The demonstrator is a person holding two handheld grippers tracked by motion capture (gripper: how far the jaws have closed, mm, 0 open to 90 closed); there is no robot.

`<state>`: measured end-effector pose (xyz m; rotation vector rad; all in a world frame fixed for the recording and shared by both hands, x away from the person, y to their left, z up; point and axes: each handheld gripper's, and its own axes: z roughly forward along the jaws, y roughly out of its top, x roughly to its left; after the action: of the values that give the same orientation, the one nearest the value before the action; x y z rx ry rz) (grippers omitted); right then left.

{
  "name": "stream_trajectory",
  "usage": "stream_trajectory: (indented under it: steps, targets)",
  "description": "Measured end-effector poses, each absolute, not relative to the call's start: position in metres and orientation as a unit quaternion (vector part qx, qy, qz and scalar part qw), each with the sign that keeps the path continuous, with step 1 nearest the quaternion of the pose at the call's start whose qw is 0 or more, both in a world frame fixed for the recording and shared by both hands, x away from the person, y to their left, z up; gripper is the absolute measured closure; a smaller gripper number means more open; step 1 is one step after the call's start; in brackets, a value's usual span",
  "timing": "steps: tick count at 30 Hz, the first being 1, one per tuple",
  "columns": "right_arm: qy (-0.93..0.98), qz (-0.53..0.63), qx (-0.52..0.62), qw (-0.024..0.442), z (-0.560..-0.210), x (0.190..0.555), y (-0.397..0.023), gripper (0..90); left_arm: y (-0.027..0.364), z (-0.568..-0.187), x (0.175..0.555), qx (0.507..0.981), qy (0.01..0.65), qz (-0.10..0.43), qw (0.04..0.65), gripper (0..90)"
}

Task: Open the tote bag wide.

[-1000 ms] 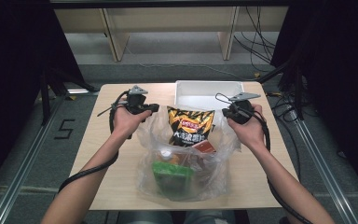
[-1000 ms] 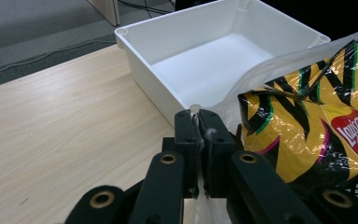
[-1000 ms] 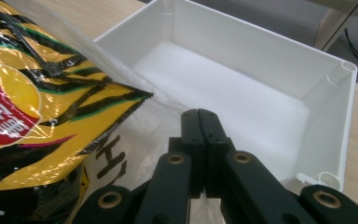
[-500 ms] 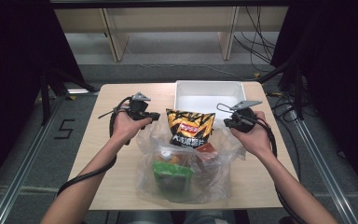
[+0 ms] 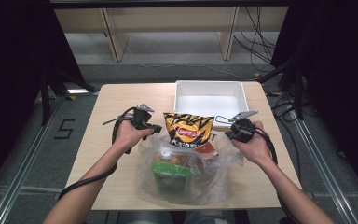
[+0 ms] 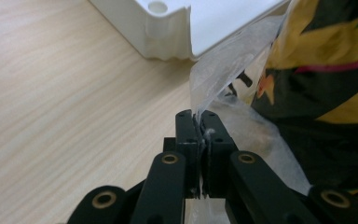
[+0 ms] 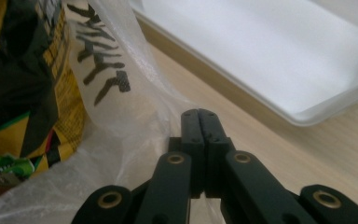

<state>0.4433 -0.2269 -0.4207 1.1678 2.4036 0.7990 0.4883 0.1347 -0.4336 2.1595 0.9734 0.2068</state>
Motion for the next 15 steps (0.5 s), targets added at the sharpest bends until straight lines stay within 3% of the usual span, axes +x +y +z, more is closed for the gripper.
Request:
stream_trajectory:
  steps: [15]
  targets:
    - [0.847, 0.278, 0.431, 0.138, -0.453, 0.432, -0.228, 90.0, 0.135, -0.462, 0.484, 0.861, 0.377, 0.04, 0.339, 85.6]
